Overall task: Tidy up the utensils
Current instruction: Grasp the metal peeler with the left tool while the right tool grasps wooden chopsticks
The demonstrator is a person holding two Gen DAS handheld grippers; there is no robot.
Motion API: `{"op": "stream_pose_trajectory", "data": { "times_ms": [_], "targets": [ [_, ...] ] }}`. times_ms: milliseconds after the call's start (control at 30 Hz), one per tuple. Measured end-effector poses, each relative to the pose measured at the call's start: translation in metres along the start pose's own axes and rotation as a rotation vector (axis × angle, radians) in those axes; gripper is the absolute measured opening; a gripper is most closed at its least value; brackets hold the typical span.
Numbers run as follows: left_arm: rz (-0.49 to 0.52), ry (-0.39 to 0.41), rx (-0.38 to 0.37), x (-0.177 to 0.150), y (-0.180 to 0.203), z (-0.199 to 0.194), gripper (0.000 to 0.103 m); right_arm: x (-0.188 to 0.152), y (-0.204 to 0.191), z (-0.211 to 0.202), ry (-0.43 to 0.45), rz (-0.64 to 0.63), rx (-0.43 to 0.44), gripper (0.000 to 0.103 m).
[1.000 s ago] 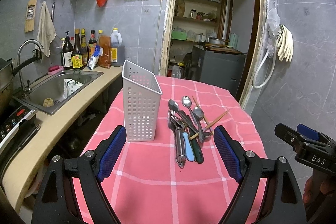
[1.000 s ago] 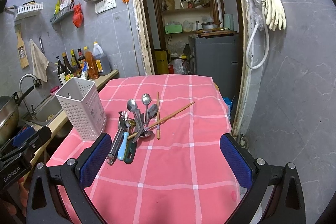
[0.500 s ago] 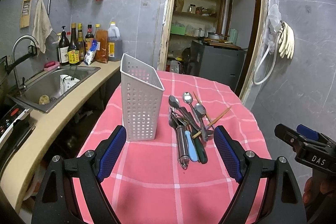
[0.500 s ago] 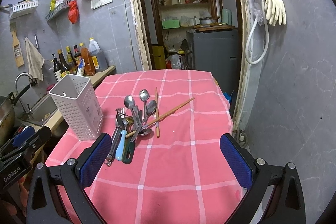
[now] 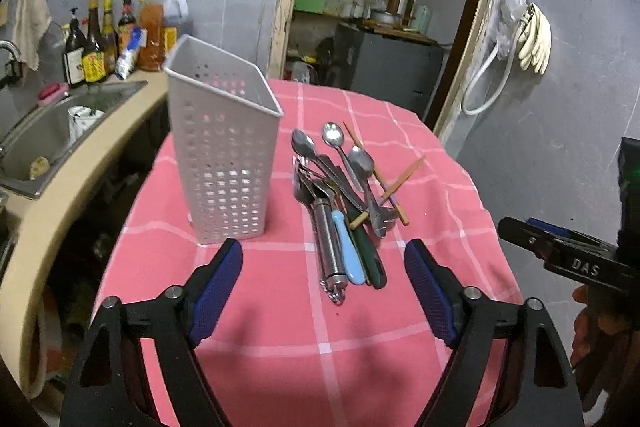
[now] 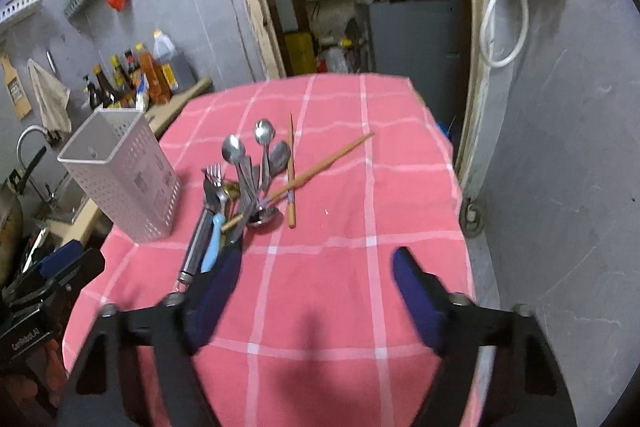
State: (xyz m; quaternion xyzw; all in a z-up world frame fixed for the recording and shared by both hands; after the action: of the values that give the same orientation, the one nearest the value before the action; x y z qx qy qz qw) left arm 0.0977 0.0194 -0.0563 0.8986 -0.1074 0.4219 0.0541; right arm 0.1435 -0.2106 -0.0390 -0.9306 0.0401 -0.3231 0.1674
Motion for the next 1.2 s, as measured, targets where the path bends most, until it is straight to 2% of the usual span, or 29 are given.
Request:
{"op": "stream_pose_trajectory", "data": {
  "times_ms": [67,167,233,367,467,600,667,867,933,1067,1200],
  "targets": [
    [-0.003,-0.023,-0.011,0.002,0.002,0.011,0.061,0.007,0.002,0.009,-0.026,-0.013,0.017,0.063],
    [-0.021,-0.050,-0.012,0.007,0.005,0.028,0.053,0.026,0.006,0.028,-0.079,-0.042,0.059,0.054],
    [-0.029,-0.070,0.014,0.013,0.007,0.038,0.050,0.037,0.008,0.042,-0.120,-0.051,0.077,0.052],
    [-0.040,-0.113,0.058,0.022,0.010,0.060,0.036,0.056,0.011,0.070,-0.205,-0.055,0.104,0.050],
    [-0.045,-0.164,0.094,0.025,0.009,0.078,0.028,0.068,0.014,0.095,-0.293,-0.023,0.121,0.050],
    [-0.056,-0.214,0.120,0.028,0.006,0.097,0.024,0.080,0.014,0.132,-0.393,0.022,0.119,0.049],
    [-0.061,-0.237,0.130,0.029,0.007,0.107,0.022,0.086,0.013,0.151,-0.440,0.039,0.116,0.043],
    [-0.096,-0.280,0.126,0.027,0.000,0.119,0.018,0.101,0.007,0.180,-0.510,0.072,0.131,0.040],
    [-0.116,-0.292,0.122,0.025,-0.005,0.122,0.017,0.105,0.003,0.186,-0.516,0.052,0.120,0.040],
    [-0.147,-0.314,0.125,0.025,-0.009,0.128,0.016,0.111,-0.015,0.199,-0.536,-0.039,0.117,0.028],
    [-0.188,-0.325,0.112,0.025,-0.019,0.129,0.012,0.111,-0.036,0.210,-0.555,-0.166,0.114,0.027]
  ]
}}
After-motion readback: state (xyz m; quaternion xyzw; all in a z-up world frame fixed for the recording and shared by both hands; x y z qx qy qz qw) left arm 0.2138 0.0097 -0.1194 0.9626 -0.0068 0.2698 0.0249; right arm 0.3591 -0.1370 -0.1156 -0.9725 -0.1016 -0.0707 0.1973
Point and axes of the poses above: each gripper's, at about its wrist camera, not at the fingertips, and z roughly the way its jaws point, y to its right, x to its top, the point moved 1 cm from there along z, roughly the way its jaws point, and after that the axes turned 14 degrees about z, right-handed, at the moved point
